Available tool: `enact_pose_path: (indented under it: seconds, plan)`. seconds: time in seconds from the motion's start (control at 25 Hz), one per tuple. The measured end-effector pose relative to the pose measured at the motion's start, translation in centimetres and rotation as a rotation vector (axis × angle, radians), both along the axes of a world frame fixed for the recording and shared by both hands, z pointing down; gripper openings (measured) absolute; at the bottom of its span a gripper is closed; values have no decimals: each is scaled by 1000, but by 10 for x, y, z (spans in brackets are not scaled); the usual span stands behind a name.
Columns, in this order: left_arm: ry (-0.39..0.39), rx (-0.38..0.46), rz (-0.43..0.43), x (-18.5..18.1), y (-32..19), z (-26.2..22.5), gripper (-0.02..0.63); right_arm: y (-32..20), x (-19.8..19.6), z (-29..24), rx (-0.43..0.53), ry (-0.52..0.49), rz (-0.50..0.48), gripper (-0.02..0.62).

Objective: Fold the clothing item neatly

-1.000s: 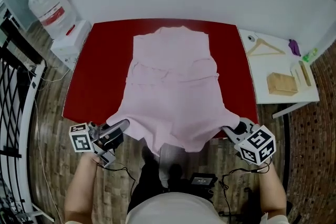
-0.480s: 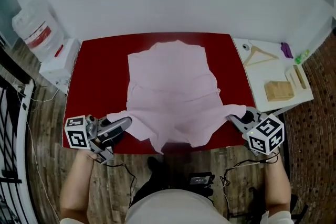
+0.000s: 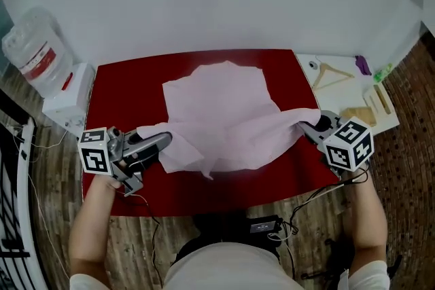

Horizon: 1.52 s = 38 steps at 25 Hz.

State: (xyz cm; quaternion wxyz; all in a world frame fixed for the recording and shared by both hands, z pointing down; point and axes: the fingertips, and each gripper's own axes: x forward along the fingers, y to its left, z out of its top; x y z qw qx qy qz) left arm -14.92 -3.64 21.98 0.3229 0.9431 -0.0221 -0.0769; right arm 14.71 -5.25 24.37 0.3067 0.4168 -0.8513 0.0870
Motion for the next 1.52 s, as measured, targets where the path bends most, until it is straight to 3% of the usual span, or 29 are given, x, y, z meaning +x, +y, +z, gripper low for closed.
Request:
enact_pose_path:
  seconds: [0.24,0.44,0.72,0.92,1.12,1.52]
  plan:
    - [-5,39,-27,-4,-33,-21,11,-37,3,-25,34,23,-29,25]
    - [-26,10,-74,8,-84,-19,11,-91,20,-20,7,-3,-59,25]
    - [-59,-30,-185,-1,-96,-3,11,-107,23,-6,-6,-55,-111,25]
    - [-99,-97,-266,-7,-115,18,11,-129,26,9,-38,-90,-152,25]
    - [-150,-184,-285,-7,-153,55,11,-174,33,49,-120,-117,-160,25]
    - [-161,-363,-271,-21,-204,130,11,-224,33,123,-281,-96,-53,25]
